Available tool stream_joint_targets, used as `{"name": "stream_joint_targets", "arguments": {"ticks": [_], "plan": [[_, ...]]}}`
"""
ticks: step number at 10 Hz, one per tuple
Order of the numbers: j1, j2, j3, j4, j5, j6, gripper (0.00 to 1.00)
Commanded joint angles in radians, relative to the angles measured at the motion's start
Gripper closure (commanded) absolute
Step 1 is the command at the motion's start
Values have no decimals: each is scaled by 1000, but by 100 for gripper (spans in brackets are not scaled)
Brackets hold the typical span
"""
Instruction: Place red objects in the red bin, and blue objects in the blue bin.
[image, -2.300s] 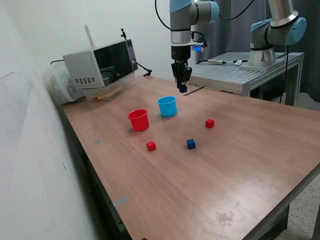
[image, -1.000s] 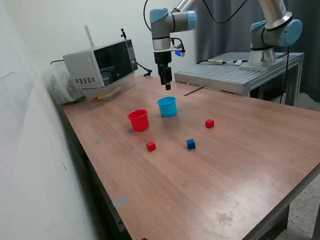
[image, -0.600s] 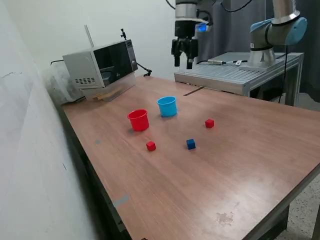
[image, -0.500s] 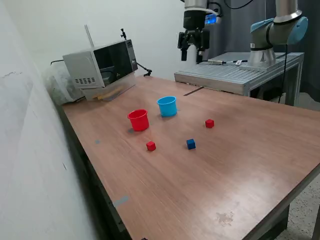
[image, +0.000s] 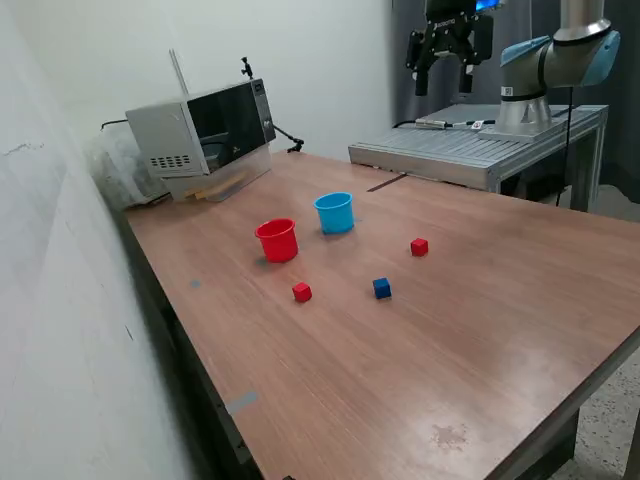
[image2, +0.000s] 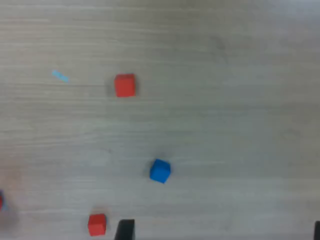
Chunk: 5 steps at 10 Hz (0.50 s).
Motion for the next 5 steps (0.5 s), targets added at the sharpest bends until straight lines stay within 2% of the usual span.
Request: {"name": "stream_joint_targets", "arguments": {"ticks": [1, 3, 5], "plan": [[10, 64, -100, 2, -1, 134, 0], [9, 203, -229, 2, -7, 196, 0], [9, 363, -333, -1, -9, 219, 0]]}}
